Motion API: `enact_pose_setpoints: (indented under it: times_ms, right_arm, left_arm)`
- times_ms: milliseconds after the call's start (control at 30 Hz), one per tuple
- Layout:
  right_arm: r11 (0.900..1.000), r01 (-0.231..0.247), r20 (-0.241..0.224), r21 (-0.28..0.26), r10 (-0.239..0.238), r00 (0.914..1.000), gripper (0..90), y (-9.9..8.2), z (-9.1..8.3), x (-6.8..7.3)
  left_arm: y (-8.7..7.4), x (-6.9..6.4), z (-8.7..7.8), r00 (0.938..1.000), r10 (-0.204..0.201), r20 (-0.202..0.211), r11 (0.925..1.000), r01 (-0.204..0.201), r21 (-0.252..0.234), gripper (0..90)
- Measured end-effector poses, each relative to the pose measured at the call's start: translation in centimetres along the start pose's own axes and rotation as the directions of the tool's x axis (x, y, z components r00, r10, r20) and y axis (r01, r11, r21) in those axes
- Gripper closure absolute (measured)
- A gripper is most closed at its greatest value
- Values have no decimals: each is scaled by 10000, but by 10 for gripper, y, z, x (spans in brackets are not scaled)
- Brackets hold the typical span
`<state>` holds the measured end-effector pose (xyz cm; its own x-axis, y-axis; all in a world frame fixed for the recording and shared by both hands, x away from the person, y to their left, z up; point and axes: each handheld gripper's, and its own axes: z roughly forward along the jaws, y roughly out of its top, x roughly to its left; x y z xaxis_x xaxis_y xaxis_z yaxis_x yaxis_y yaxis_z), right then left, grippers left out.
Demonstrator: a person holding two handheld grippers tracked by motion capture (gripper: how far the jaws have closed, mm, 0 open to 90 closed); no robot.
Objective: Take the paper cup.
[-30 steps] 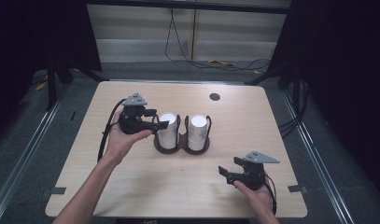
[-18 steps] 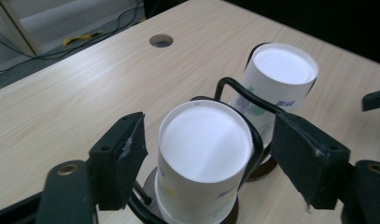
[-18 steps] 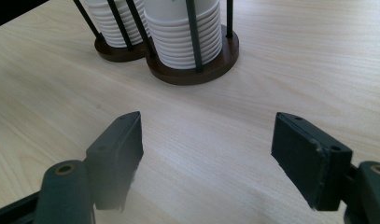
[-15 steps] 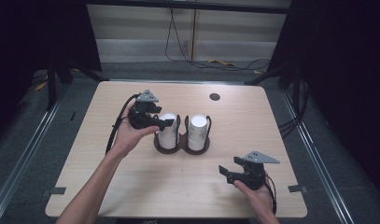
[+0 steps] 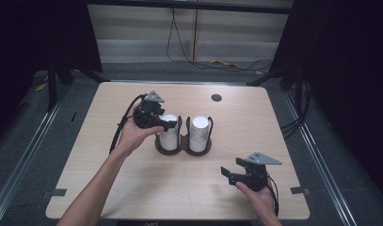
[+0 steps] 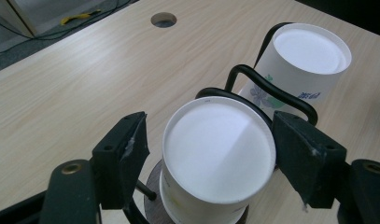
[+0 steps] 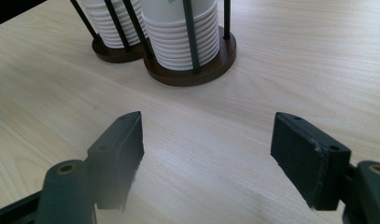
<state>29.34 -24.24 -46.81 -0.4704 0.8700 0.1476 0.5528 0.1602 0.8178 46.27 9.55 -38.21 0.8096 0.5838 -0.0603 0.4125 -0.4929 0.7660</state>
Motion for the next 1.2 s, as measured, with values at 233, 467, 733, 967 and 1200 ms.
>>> enact_pose_setpoints:
  times_ms: [233, 467, 733, 967, 1200]
  right_arm:
    - [10000, -4, 6, 9, 4, 10000, 254, 0, 1, 0]
    - [10000, 28, 23, 16, -28, 10000, 255, 0, 0, 0]
    - [10000, 17, 10, 19, -17, 10000, 254, 0, 1, 1]
    - [10000, 35, 7, 17, -35, 10000, 254, 0, 0, 0]
    - [10000, 33, -6, 14, -33, 10000, 255, 0, 0, 0]
  left_arm:
    - [6, -2, 7, 9996, 266, -60, 9949, -259, 976, 265]
    - [11, 0, 13, 9995, 278, 125, 9874, -294, 1557, 265]
    - [20, -2, 18, 9988, 460, 170, 9715, -487, 2318, 278]
    - [21, -1, 19, 9995, 302, 122, 9674, -323, 2512, 273]
    - [23, -2, 19, 9992, 348, 180, 9608, -384, 2747, 333]
